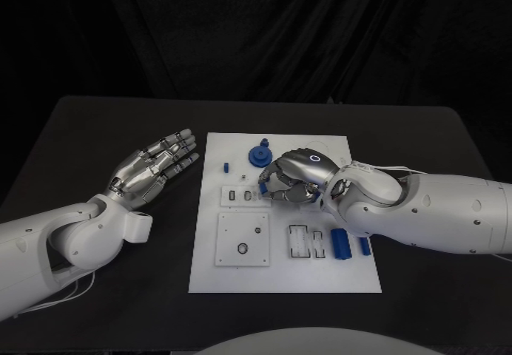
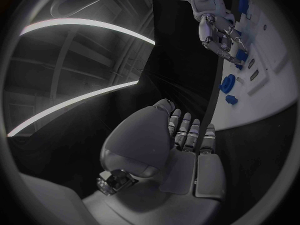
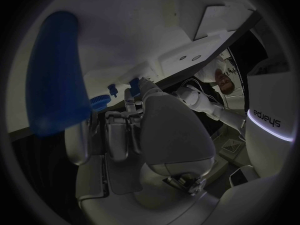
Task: Assemble the parts on the task board
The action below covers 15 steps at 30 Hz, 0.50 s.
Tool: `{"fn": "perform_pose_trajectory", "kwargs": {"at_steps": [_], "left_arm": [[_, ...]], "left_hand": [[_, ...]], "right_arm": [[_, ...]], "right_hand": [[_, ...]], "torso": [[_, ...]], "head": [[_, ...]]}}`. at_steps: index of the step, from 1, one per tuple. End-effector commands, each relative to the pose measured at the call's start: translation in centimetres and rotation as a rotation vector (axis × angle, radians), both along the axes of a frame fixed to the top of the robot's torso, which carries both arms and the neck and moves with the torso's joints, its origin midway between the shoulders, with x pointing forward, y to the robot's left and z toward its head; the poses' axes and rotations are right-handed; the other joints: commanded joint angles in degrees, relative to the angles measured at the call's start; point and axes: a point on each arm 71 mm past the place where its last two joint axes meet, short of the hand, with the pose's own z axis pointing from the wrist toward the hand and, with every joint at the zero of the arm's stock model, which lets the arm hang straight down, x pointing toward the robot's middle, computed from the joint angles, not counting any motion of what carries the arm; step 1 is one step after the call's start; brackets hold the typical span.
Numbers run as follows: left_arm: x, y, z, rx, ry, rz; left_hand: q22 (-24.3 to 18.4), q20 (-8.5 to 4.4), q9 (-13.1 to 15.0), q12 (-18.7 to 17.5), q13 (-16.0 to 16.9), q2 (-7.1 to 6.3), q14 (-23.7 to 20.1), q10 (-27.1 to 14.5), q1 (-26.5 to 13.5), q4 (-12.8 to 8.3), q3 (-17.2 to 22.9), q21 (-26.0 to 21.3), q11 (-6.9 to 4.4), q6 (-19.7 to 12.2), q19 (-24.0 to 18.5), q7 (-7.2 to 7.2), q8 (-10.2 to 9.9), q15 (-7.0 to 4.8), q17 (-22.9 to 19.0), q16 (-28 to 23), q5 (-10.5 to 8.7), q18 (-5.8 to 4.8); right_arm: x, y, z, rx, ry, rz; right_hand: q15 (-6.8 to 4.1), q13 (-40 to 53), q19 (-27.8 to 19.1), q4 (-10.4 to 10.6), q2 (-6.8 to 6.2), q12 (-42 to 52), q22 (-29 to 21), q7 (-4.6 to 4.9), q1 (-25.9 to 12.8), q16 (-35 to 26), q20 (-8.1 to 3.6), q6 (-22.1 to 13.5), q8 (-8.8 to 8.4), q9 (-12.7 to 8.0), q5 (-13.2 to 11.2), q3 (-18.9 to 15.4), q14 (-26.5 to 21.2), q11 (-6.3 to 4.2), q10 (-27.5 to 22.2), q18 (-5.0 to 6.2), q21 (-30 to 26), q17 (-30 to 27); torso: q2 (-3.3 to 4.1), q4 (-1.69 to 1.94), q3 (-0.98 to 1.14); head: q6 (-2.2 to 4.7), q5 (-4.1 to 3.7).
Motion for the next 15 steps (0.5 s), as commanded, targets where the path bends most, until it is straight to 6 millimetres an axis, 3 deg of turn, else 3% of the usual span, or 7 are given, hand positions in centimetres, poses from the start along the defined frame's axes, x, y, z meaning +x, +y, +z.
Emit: {"fn": "perform_pose_trajectory", "kwargs": {"at_steps": [1,15], "left_arm": [[-0.06,-0.14,0.05,-0.015,-0.003,-0.012],[-0.02,-0.03,0.00,-0.014,-0.003,-0.009]], "left_hand": [[0.0,0.46,0.0,-0.2,-0.1,0.04,-0.1,-0.3,-0.4,0.0,0.2,-0.2,-0.04,-0.3,0.1,-0.04,-0.4,0.40,0.1,0.3,-0.08,-0.14],[0.0,0.46,0.0,-0.2,-0.1,0.04,-0.1,-0.3,-0.4,0.0,0.2,-0.2,-0.04,-0.3,0.1,-0.04,-0.4,0.40,0.1,0.3,-0.08,-0.14]], "right_arm": [[-0.01,-0.11,-0.48,-0.030,0.020,-0.014],[0.02,-0.17,-0.68,-0.043,0.032,-0.016]], "right_hand": [[0.42,15.1,1.6,0.2,0.01,0.1,12.6,0.11,-0.9,0.2,0.37,-0.6,-0.32,-0.3,-1.9,-0.6,6.0,0.32,6.0,-0.38,-0.2,15.1],[0.60,15.1,1.4,0.6,-0.48,0.1,12.5,0.39,-1.7,0.2,0.53,-3.1,-1.54,-0.8,-4.5,-1.5,6.0,0.54,6.0,-0.28,-0.6,15.1]], "torso": [[0.00,-0.03,0.02],[0.01,0.05,-0.02]], "head": [[0.05,0.01],[0.07,-0.09]]}}
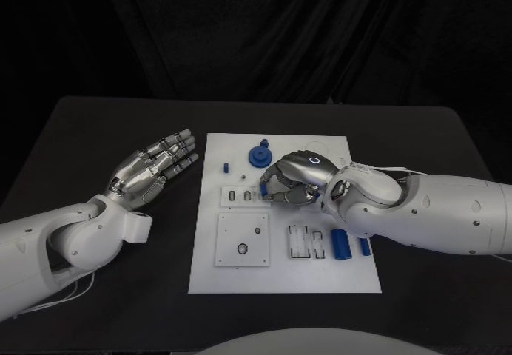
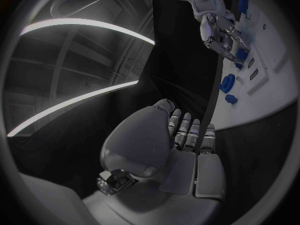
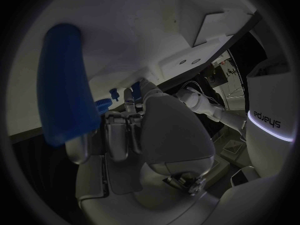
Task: Assemble the parts on the task board
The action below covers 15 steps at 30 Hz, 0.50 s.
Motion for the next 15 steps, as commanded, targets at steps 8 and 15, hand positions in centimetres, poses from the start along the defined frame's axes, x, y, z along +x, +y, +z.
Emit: {"fn": "perform_pose_trajectory", "kwargs": {"at_steps": [8,15], "left_arm": [[-0.06,-0.09,0.02,-0.015,-0.004,-0.009],[-0.06,0.00,0.02,-0.014,-0.004,-0.007]], "left_hand": [[0.0,0.47,0.0,-0.3,-0.1,0.04,-0.1,-0.4,-0.5,-0.1,0.5,-0.2,-0.08,-0.4,0.1,-0.05,-0.4,0.38,0.1,0.3,-0.09,-0.12],[0.0,0.47,0.0,-0.3,-0.1,0.04,-0.1,-0.4,-0.5,-0.1,0.5,-0.2,-0.08,-0.4,0.1,-0.05,-0.4,0.38,0.1,0.3,-0.09,-0.12]], "right_arm": [[0.01,-0.13,-0.38,-0.024,0.016,-0.014],[-0.05,-0.15,-0.12,0.002,-0.007,-0.009]], "right_hand": [[0.63,15.1,1.3,0.6,-0.59,0.1,12.4,0.18,-1.0,0.2,0.64,-4.3,-1.96,-1.0,-2.9,-1.1,5.9,0.75,6.0,-0.20,-0.7,15.1],[0.58,15.1,1.2,1.4,-1.33,0.1,12.3,0.04,-1.3,0.2,0.63,-7.7,-3.38,-2.3,-4.6,-1.6,5.9,0.67,6.0,-0.16,-0.8,15.1]], "torso": [[0.00,0.03,0.00],[0.00,0.02,-0.01]], "head": [[-0.10,-0.06],[-0.10,-0.06]]}}
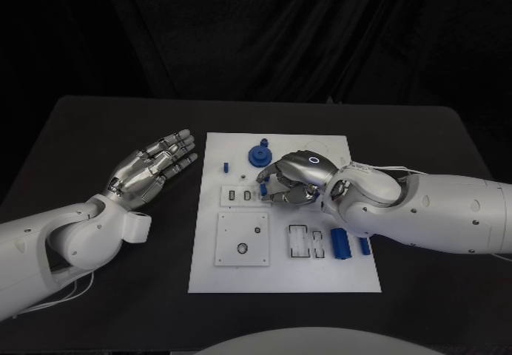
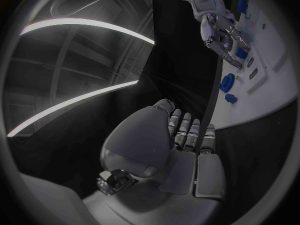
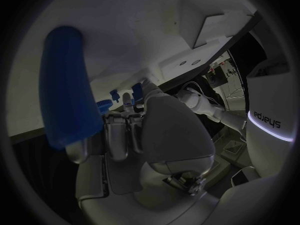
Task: Assemble the parts on the task board
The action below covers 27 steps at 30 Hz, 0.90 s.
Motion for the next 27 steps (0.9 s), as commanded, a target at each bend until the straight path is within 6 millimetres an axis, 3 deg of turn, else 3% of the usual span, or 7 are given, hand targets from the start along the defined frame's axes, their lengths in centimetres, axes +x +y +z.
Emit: {"fn": "perform_pose_trajectory", "kwargs": {"at_steps": [1,9,15,17,22,24,27], "left_arm": [[-0.1,-0.1,0.1,-0.015,-0.006,-0.007],[-0.3,0.2,0.1,-0.012,-0.007,0.005],[-0.7,0.2,0.4,-0.008,-0.008,0.015],[-0.8,0.1,0.8,-0.003,-0.018,0.019],[0.1,-0.6,2.7,0.032,-0.084,-0.001],[0.5,-1.1,3.5,0.052,-0.115,-0.018],[1.1,-1.7,4.4,0.109,-0.178,-0.055]], "left_hand": [[0.0,0.47,0.0,-0.3,-0.1,0.04,-0.1,-0.4,-0.5,0.1,0.3,-0.2,-0.08,-0.4,0.1,-0.05,-0.2,0.38,0.1,0.3,-0.09,-0.12],[0.0,0.47,0.0,-0.4,-0.1,0.02,-0.2,-0.5,-0.6,0.1,0.4,-0.2,-0.11,-0.3,0.1,-0.05,-0.2,0.36,0.0,0.3,-0.09,-0.11],[0.0,0.49,0.1,-0.6,-0.1,-0.15,-0.3,-0.7,-0.6,0.0,0.5,-0.2,-0.11,0.0,0.1,-0.09,0.0,0.39,0.0,0.3,0.04,-0.10],[0.1,0.72,0.1,-0.3,-0.1,-0.44,0.0,-0.7,-1.4,0.6,0.6,0.0,0.02,0.0,0.5,0.06,0.1,0.54,0.1,0.7,-1.13,-0.03],[0.7,1.23,0.1,1.5,0.2,-0.60,3.3,0.2,-3.2,2.2,0.6,1.0,0.46,0.3,2.4,0.22,0.4,0.99,1.3,3.7,-3.77,0.10],[1.1,1.76,0.3,6.6,1.1,-0.67,8.8,3.5,-3.7,2.2,0.8,2.1,1.57,1.5,4.5,0.12,0.9,1.67,3.1,8.5,-3.77,-0.01],[3.1,2.31,0.2,8.9,1.8,-1.07,14.3,5.7,-3.4,2.1,1.9,6.2,2.27,2.2,12.3,-0.01,1.1,2.23,5.1,14.2,-2.90,0.01]], "right_arm": [[-0.1,-0.1,0.0,0.017,-0.019,-0.006],[-0.7,-0.5,1.0,0.078,-0.071,-0.001],[-0.9,-1.1,3.3,0.154,-0.170,0.010],[-0.9,-1.4,4.4,0.181,-0.217,0.016],[-0.8,-2.5,6.8,0.227,-0.321,0.027],[-0.7,-3.1,7.5,0.236,-0.354,0.026],[-0.2,-4.1,8.2,0.226,-0.381,0.010]], "right_hand": [[0.33,15.1,1.2,0.3,-0.31,0.2,12.3,-0.05,-0.2,0.2,0.21,-0.6,-0.46,-0.3,-0.5,-0.2,6.1,0.25,6.0,-0.17,-0.3,15.1],[0.27,15.1,1.3,2.3,-2.07,0.2,12.4,-0.05,-1.1,0.2,0.15,-1.0,-0.19,-1.0,-3.3,-0.6,6.1,0.22,6.0,-0.18,-0.3,15.1],[0.28,15.1,1.5,2.6,-2.18,0.2,12.4,-0.04,-1.8,0.2,0.15,-0.1,0.42,-1.0,-3.3,-0.6,6.1,0.23,6.0,-0.25,0.0,15.1],[0.28,15.1,1.6,2.5,-1.70,0.2,12.5,-0.09,-2.1,0.2,0.15,0.2,0.70,-1.0,-3.1,-0.3,6.1,0.21,6.0,-0.31,0.2,15.1],[-0.02,15.1,2.0,1.9,-0.56,0.2,12.7,-0.52,0.9,0.2,-0.08,3.9,2.81,-0.9,1.3,1.5,6.1,-0.17,6.0,-0.46,0.9,15.1],[-0.05,15.1,2.0,1.9,-0.41,0.2,12.8,-0.49,1.6,0.2,-0.14,5.6,3.60,-0.9,2.7,1.7,6.1,-0.18,6.0,-0.48,1.0,15.1],[-0.13,15.1,2.2,1.9,-0.15,0.2,12.9,-0.64,2.4,0.2,-0.19,6.8,4.01,-1.0,3.9,2.0,6.1,-0.29,6.0,-0.55,1.2,15.1]], "torso": [[0.01,-0.02,0.01],[0.03,-0.03,0.02],[0.01,-0.03,0.04],[0.01,-0.03,0.04],[-0.03,-0.02,0.04],[-0.11,-0.06,0.08],[-0.41,-0.12,0.15]], "head": [[0.04,0.06],[0.50,0.35],[1.06,0.24],[1.27,0.38],[2.40,1.37],[2.95,1.85],[4.40,2.53]]}}
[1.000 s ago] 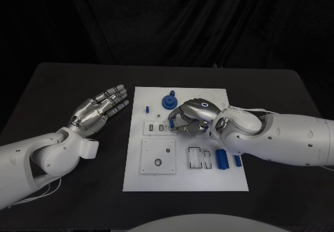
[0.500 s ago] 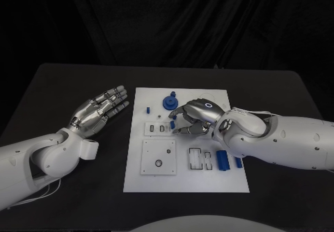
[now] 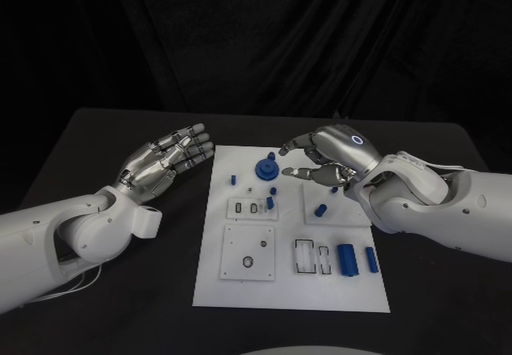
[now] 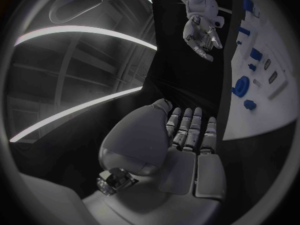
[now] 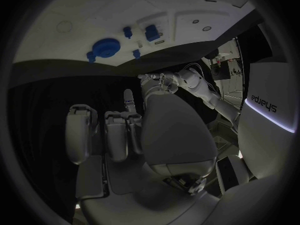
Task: Assemble the parts on the task board
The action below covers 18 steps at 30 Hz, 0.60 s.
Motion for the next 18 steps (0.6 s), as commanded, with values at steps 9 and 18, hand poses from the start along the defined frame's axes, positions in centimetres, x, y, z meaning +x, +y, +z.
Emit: {"fn": "perform_pose_trajectory", "kwargs": {"at_steps": [9,18], "left_arm": [[2.0,-2.5,2.3,0.292,-0.155,-0.095],[3.5,-4.8,2.6,0.646,-0.266,-0.123]], "left_hand": [[6.7,1.86,0.8,8.5,4.9,-3.16,13.4,12.1,2.2,-1.4,5.6,14.9,3.45,9.2,23.2,2.97,3.2,2.21,7.4,17.2,1.09,-0.25],[22.7,-2.80,1.3,30.3,28.8,-3.57,16.3,17.6,-6.6,0.0,3.5,38.2,0.07,12.2,27.7,5.12,2.9,-1.18,27.4,48.6,-12.35,-1.68]], "right_arm": [[1.7,-1.9,0.7,-0.032,-0.027,-0.039],[2.8,-3.2,-0.5,-0.064,0.066,-0.103]], "right_hand": [[-0.14,15.1,2.2,0.3,0.24,0.2,12.8,0.04,0.7,0.2,-0.21,0.5,0.21,-0.1,0.7,0.5,6.1,-0.26,6.0,-0.53,0.0,15.1],[-0.10,15.1,2.0,0.4,1.02,0.2,12.8,0.12,0.6,0.2,-0.20,0.9,0.22,-0.3,0.8,0.7,6.1,-0.20,6.0,-0.48,-0.2,15.1]], "torso": [[-1.52,-0.30,0.52],[-3.62,-0.24,1.38]], "head": [[2.40,1.60],[1.84,1.06]]}}
